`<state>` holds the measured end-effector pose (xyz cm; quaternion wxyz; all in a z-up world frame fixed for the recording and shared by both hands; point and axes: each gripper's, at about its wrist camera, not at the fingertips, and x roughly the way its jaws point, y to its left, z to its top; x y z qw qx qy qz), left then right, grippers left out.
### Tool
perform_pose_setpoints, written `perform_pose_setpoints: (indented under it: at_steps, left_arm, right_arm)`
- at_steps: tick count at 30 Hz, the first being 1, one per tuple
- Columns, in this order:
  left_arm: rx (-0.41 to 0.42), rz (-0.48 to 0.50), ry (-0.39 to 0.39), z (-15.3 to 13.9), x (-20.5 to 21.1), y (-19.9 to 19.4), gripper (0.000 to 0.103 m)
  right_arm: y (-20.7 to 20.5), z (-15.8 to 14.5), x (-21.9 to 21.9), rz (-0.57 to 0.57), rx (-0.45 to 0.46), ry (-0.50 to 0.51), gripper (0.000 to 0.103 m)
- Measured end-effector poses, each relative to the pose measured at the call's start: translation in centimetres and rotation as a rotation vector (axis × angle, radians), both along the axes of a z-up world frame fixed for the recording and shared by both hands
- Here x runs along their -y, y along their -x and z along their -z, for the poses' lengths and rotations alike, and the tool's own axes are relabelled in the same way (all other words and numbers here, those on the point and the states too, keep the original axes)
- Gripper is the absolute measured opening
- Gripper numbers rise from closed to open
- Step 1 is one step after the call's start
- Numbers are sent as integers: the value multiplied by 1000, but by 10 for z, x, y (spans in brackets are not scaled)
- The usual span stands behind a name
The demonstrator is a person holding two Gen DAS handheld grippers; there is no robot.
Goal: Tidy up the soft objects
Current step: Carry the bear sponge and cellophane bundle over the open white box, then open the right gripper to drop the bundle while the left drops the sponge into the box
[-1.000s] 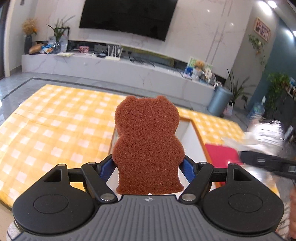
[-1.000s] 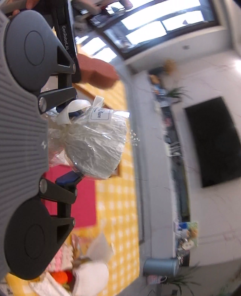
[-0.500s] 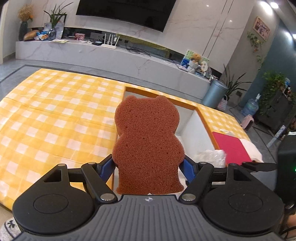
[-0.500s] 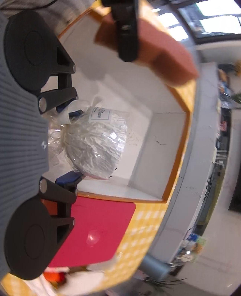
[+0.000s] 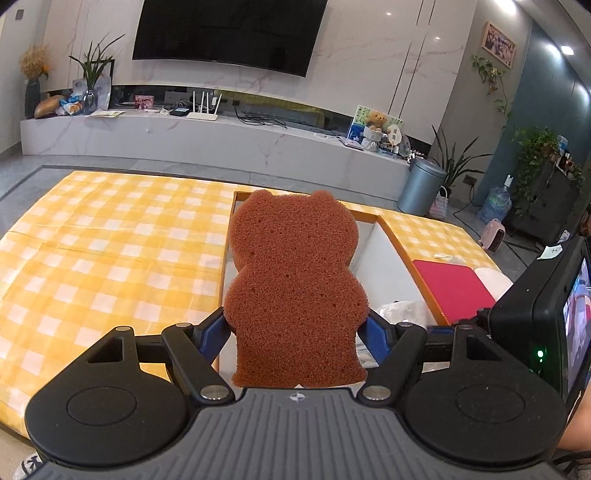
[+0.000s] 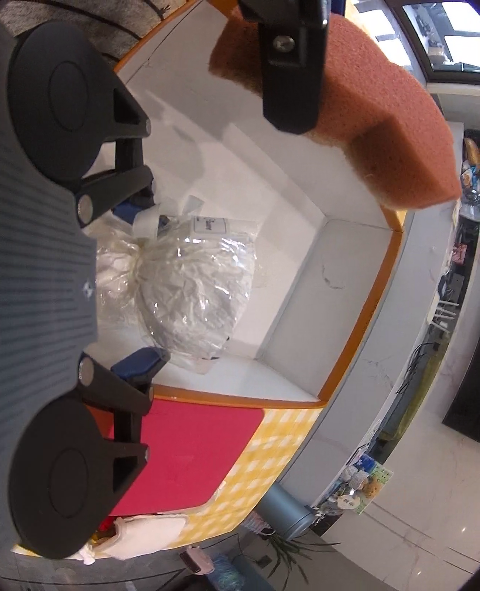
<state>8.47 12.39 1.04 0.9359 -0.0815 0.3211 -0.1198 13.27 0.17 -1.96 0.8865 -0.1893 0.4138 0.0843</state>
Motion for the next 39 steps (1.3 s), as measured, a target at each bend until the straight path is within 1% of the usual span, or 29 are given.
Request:
perform_pose_setpoints:
  at_steps: [1,2,4,5,7,9,11,13,15,16,19,20,22,27,30,34,36,39]
  left_arm:
    - [1,2,4,0,0,0,86]
    - [3,2,2,0,1,0,86]
    - [6,1,-10,0,2,0,86]
    - [6,1,-12,0,3,0,86]
    - [6,2,-4,-1,2,0,86]
    - [3,8,14,-1,-1,0,86]
    - [-5,10,29,-1,-2,0,86]
    - [-11,6,10,-1,0,0,86]
    - [-7,10,-16,-1,5,0,86]
    - [-4,20,-17,-1,6,1,86]
    - [3,61,-10,-1,15,1,86]
    - [6,77,-18,0,19,0,86]
    - [0,91,-49,5,30,-3,86]
    - [-57,98,-122,21,50,-11,86]
    - [-62,67,-206,26,59,-13,86]
    - [-92,41,-260,31,64,-15,86]
    - [-89,6,-304,32,66,-15,87]
    - [-77,-56,-375,32,65,-15,92]
  right_arm:
    - [-1,-1,-4,-8,27,7,86]
    - [3,-3,-5,-24,72,15,88]
    - [5,-6,-8,-48,145,51,101]
    - [7,-8,-9,-34,182,82,100]
    - [11,-10,-8,-49,201,92,100]
    - [11,-14,-3,-54,181,43,100]
    - [7,-17,6,-61,138,-17,100]
    - [6,-22,14,-68,122,-56,101]
    - [9,-27,22,-77,138,-56,100]
    - [11,-29,26,-76,149,-52,101]
    - [14,-36,36,-40,174,-56,101]
    - [11,-39,43,-22,180,-65,101]
    - [8,-42,52,7,189,-80,101]
    - [5,-41,71,69,207,-80,100]
    - [3,-41,80,88,210,-108,100]
    - [2,-41,83,101,217,-125,100]
    - [2,-40,83,98,217,-125,100]
    - [5,-37,82,96,217,-122,100]
